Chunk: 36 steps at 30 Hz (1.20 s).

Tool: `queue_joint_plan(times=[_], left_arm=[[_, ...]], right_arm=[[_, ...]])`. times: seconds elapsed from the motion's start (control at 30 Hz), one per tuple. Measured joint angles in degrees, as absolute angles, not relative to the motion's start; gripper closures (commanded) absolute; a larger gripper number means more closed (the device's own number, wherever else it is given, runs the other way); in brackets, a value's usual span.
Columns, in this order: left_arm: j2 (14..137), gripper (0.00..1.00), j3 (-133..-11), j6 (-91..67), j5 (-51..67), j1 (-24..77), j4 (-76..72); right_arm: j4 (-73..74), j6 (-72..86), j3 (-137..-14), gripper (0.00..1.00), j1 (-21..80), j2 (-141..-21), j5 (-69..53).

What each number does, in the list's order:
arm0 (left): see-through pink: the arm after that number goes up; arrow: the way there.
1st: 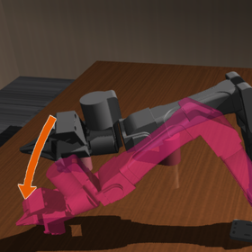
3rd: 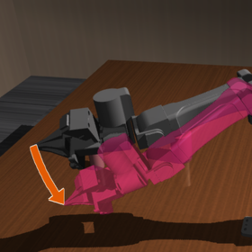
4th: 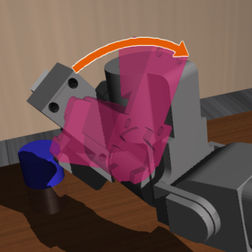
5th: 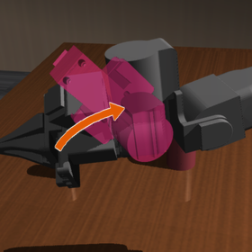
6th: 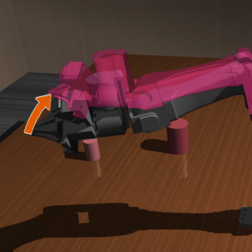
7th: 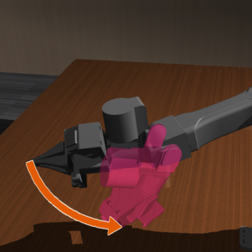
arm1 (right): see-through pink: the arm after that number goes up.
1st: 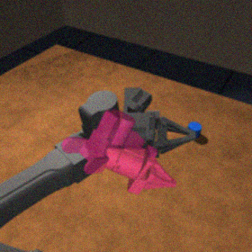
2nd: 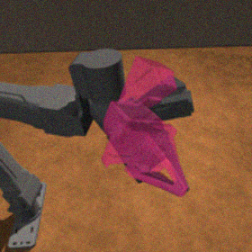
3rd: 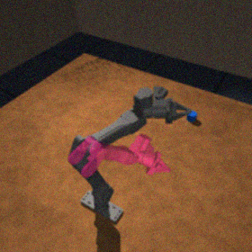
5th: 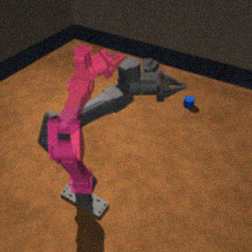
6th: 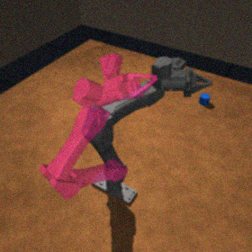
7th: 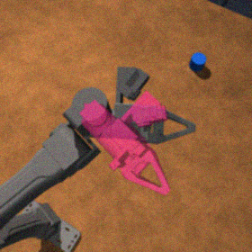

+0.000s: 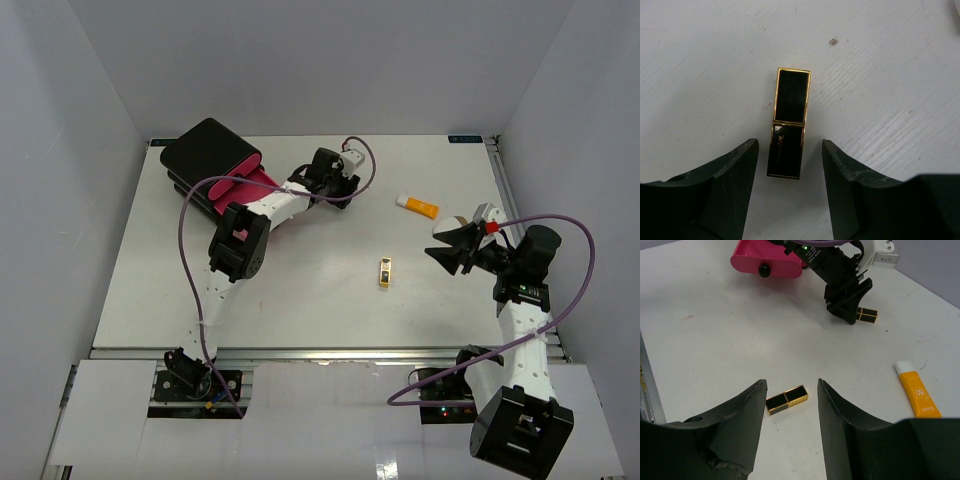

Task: Organize the makeup

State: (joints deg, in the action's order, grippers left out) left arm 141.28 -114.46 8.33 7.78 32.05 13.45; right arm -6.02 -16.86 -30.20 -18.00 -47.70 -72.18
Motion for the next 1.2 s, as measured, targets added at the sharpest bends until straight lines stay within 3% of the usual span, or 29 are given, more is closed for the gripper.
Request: queue_joint_plan(times=[0.13,0.33,0.5,0.67,0.97,1.2], left_arm=[[142.08,0.64,-115.34,7.79,7.5,32.05,13.13],[142.1,0.8,-115.35,7.02,6.65,32.05,12.91],[141.15,0.84,-113.59,5.49,6.85,32.1,12.15],[134.11,0.86,-104.41,4.23,7.22,32.4,12.47],[101.56,0.87,-83.72,2.98,8.5,33.56,15.41],[80.71,0.87,-68.56,5.02,1.36,31.65,13.89]], right_arm=[[-6.02,-16.86,-30.2,0.48,-18.0,-47.77,-72.18],[-6.02,-16.87,-30.21,0.48,-18.04,-47.77,-72.18],[-6.02,-16.86,-30.22,0.48,-18.06,-47.77,-72.16],[-5.95,-16.93,-30.22,0.48,-18.53,-47.72,-72.12],[-5.21,-17.19,-30.22,0.48,-19.07,-47.56,-72.19],[-4.76,-17.12,-30.22,0.48,-19.12,-47.2,-72.59]])
